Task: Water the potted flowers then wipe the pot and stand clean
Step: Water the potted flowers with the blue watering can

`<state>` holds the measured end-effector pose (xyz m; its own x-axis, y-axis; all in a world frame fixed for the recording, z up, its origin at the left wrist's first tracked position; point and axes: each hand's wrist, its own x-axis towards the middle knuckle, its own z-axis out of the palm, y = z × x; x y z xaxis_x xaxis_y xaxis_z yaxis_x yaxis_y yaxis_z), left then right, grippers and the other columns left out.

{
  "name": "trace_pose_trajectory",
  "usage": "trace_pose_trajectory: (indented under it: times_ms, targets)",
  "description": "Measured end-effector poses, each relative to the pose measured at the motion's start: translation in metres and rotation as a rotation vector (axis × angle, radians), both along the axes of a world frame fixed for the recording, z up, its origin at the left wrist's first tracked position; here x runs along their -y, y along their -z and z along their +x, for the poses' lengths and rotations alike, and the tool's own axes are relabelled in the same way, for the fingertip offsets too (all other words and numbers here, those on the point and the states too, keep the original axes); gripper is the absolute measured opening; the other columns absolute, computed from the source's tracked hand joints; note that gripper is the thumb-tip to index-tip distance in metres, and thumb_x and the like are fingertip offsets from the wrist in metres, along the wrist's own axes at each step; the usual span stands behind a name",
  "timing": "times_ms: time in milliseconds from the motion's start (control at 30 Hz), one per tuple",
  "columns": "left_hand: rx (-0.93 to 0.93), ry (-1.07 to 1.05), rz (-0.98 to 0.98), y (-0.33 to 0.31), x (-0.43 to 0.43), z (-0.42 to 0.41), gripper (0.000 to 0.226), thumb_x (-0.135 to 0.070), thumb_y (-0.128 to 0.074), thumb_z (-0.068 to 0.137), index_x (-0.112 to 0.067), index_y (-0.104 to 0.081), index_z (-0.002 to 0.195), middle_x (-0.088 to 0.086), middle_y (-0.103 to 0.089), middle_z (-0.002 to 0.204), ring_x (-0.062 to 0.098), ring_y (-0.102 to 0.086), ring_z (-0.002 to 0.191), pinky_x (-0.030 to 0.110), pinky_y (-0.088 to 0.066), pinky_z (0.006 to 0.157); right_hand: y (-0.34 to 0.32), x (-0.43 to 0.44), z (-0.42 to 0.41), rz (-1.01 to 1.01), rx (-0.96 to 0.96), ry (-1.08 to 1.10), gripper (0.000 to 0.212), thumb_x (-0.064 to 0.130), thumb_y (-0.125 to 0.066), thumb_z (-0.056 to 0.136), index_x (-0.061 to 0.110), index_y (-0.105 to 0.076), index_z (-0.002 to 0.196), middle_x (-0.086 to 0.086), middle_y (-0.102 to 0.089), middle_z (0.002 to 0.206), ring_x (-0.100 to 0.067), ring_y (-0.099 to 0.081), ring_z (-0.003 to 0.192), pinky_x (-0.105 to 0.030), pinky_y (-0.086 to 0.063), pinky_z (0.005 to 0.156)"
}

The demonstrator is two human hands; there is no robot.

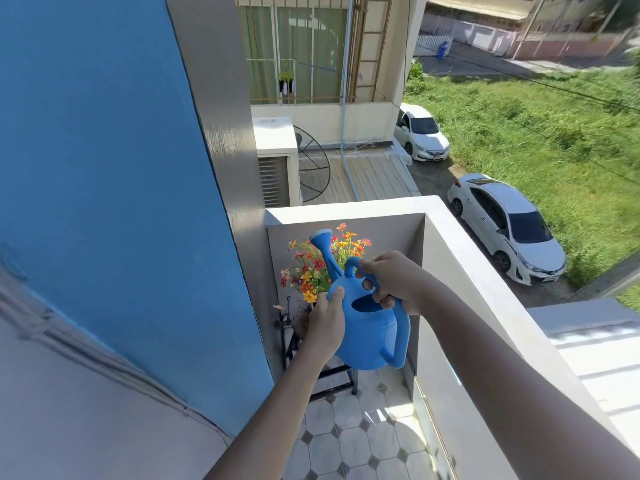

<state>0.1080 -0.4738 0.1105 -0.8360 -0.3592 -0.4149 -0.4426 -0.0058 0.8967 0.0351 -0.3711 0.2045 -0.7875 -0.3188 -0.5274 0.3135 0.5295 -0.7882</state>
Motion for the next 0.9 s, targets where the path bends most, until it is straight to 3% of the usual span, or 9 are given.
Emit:
trace_pose_trajectory:
  times_ms: [67,167,300,400,533,667,767,900]
  targets:
    - [0.006,0.038,0.002,0.002,-0.005,-0.004,0.046,-0.053,-0.032,0.096,-0.016,-0.050,0.116,0.005,-0.057,0.098,0.021,-0.057,0.091,0.043,-0.047,0.080,0.000,-0.008,-0.002,-0.007,-0.019,0.015,0.038,0.027,-0.047,0.103,-0.007,-0.063,0.108,-0.010,-0.048,0.068,-0.013,-0.036,0.040,-0.020,-0.029,0.039]
    - [-0.016,0.095,-0.021,0.002,-0.016,-0.012,0.040,-0.050,-0.031,0.100,-0.020,-0.048,0.120,0.004,-0.059,0.099,0.017,-0.057,0.088,0.036,-0.043,0.072,0.003,-0.026,-0.008,-0.033,-0.031,0.049,0.037,0.028,-0.047,0.103,-0.005,-0.064,0.106,-0.010,-0.048,0.070,-0.013,-0.036,0.039,-0.022,-0.030,0.040]
    - [-0.056,0.191,-0.032,-0.002,-0.034,-0.032,0.040,-0.053,-0.034,0.097,-0.022,-0.050,0.119,0.008,-0.061,0.104,0.025,-0.060,0.095,0.041,-0.047,0.079,0.010,-0.056,-0.009,-0.083,-0.051,0.173,0.034,0.026,-0.048,0.102,-0.003,-0.063,0.107,-0.011,-0.048,0.074,-0.013,-0.034,0.038,-0.020,-0.029,0.038]
    - [-0.070,0.261,-0.054,0.004,-0.058,-0.049,0.061,-0.067,-0.035,0.087,-0.023,-0.049,0.126,0.010,-0.064,0.115,0.029,-0.062,0.104,0.050,-0.051,0.092,0.015,-0.085,-0.004,-0.154,-0.068,0.309,0.029,0.026,-0.047,0.102,0.002,-0.063,0.100,-0.008,-0.046,0.068,-0.012,-0.031,0.038,-0.019,-0.028,0.036]
    - [-0.143,0.396,-0.148,0.004,-0.102,-0.071,0.031,-0.056,-0.033,0.096,-0.033,-0.054,0.098,0.003,-0.063,0.091,0.020,-0.061,0.082,0.039,-0.049,0.074,0.023,-0.131,0.007,-0.303,-0.115,0.508,0.021,0.022,-0.046,0.100,0.006,-0.059,0.095,-0.007,-0.044,0.067,-0.013,-0.029,0.041,-0.020,-0.026,0.038]
    - [-0.177,0.562,-0.203,0.008,-0.166,-0.092,0.031,-0.046,-0.034,0.100,-0.025,-0.055,0.108,-0.008,-0.055,0.090,0.015,-0.052,0.086,0.032,-0.038,0.072,0.029,-0.186,0.019,-0.379,-0.150,0.752,0.019,0.021,-0.046,0.100,0.007,-0.057,0.096,-0.005,-0.045,0.068,-0.012,-0.031,0.041,-0.020,-0.027,0.038]
    - [-0.171,0.635,-0.148,0.011,-0.219,-0.101,0.035,-0.048,-0.040,0.098,-0.022,-0.060,0.110,-0.002,-0.061,0.097,0.021,-0.058,0.094,0.034,-0.047,0.084,0.035,-0.227,0.029,-0.422,-0.152,0.931,0.015,0.020,-0.046,0.099,0.009,-0.054,0.095,-0.004,-0.043,0.065,-0.011,-0.031,0.040,-0.019,-0.028,0.037]
    - [-0.222,0.850,-0.153,0.028,-0.289,-0.103,0.037,-0.051,-0.040,0.097,-0.026,-0.060,0.117,0.003,-0.069,0.109,0.023,-0.064,0.103,0.040,-0.048,0.097,0.052,-0.281,0.042,-0.516,-0.228,1.114,0.014,0.020,-0.043,0.100,0.009,-0.048,0.093,-0.005,-0.039,0.061,-0.011,-0.031,0.038,-0.019,-0.027,0.037]
